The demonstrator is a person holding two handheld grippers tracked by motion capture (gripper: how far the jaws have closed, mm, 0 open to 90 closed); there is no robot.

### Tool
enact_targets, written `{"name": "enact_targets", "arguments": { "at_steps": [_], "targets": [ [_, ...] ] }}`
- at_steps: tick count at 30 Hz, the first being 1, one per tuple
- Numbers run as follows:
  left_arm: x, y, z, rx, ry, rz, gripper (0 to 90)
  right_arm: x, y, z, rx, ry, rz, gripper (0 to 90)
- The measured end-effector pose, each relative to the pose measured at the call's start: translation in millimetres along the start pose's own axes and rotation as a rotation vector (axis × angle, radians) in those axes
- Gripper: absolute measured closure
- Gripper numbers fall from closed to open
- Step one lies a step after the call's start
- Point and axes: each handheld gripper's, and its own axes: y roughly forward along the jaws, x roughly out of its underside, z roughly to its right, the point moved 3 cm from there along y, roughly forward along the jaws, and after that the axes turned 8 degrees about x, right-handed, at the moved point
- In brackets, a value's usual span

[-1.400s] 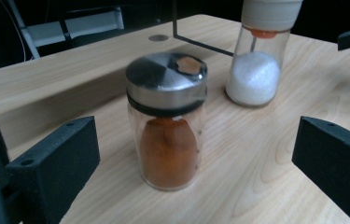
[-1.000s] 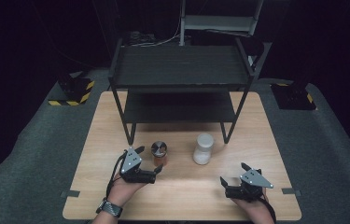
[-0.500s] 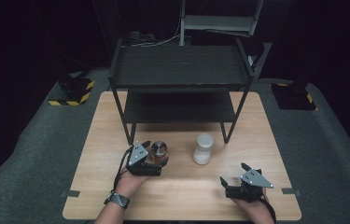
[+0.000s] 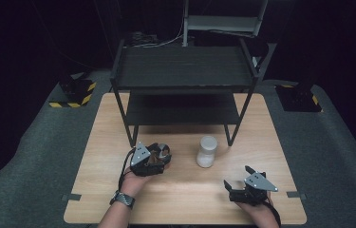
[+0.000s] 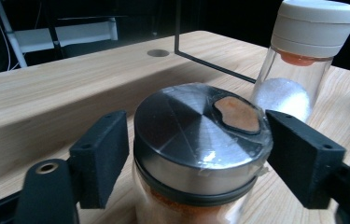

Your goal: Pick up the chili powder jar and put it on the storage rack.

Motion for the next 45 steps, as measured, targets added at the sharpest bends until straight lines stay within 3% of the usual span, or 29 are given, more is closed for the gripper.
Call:
{"name": "enact_targets", "arguments": {
  "at_steps": [11,18,24,36,45],
  "targets": [
    [4.1,-0.7,-0.9,0.003,0.020,0.021,33.0,0.2,0.0,0.5,-0.002,0.001,0.001,0.0],
    [6.5,-3.3,-1.3,0.005,-0.008,0.049,34.6,0.3,-0.1,0.9,-0.002,0.003,0.001,0.0],
    [3.5,-5.5,1.1,0.007,0.004,0.056,34.8,0.5,-0.2,1.3,-0.003,0.005,0.002,0.0],
    [-19.9,-25.1,11.0,0.001,0.061,0.092,34.8,0.5,-0.2,1.2,-0.004,0.004,0.002,0.0],
    [-36.7,-41.8,16.1,-0.013,0.081,0.118,34.8,0.5,-0.2,0.9,-0.003,0.002,0.003,0.0]
  ]
}}
